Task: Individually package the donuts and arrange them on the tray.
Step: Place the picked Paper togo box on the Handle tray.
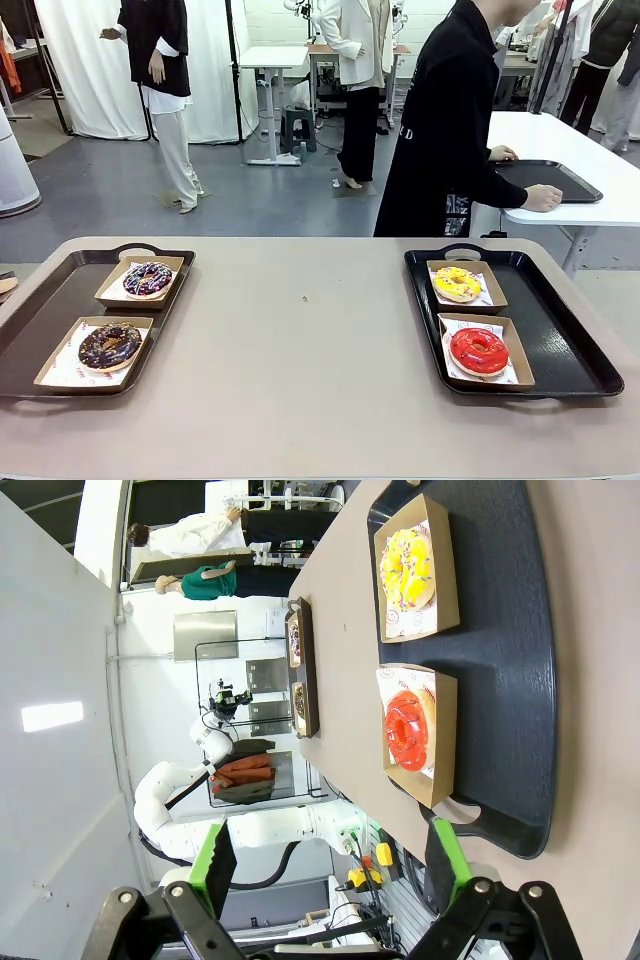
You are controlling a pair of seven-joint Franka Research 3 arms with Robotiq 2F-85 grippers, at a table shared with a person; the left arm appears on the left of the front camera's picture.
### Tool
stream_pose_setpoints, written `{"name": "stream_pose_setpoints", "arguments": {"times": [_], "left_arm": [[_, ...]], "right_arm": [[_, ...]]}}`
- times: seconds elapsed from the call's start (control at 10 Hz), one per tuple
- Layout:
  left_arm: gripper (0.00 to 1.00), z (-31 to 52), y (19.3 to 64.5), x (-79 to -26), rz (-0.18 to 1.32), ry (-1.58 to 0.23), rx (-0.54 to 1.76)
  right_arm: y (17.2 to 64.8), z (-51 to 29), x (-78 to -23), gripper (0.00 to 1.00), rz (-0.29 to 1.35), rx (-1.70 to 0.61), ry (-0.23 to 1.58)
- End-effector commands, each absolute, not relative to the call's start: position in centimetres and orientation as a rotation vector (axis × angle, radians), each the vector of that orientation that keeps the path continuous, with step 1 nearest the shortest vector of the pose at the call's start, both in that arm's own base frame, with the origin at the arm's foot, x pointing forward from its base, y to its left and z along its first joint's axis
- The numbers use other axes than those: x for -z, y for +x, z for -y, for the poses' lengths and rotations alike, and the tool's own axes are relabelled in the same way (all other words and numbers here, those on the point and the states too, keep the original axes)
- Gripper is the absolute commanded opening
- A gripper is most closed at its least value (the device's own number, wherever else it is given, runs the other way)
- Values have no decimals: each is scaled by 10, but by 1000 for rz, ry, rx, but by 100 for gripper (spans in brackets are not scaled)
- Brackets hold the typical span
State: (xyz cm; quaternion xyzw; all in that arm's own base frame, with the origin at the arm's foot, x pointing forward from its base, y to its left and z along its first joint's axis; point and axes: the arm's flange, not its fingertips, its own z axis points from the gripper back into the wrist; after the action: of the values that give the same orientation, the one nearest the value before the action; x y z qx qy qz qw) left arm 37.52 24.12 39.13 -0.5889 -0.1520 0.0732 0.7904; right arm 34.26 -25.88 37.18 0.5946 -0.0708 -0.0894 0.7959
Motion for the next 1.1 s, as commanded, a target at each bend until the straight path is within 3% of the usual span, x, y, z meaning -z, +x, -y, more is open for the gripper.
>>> {"name": "stream_pose_setpoints", "arguments": {"times": [0.0, 1.0], "left_arm": [[100, -243, 373, -392, 330, -1267, -146], [100, -243, 373, -392, 330, -1267, -146]], "right_arm": [[343, 259, -372, 100, 153, 193, 1279], [343, 259, -372, 100, 153, 193, 1279]]}}
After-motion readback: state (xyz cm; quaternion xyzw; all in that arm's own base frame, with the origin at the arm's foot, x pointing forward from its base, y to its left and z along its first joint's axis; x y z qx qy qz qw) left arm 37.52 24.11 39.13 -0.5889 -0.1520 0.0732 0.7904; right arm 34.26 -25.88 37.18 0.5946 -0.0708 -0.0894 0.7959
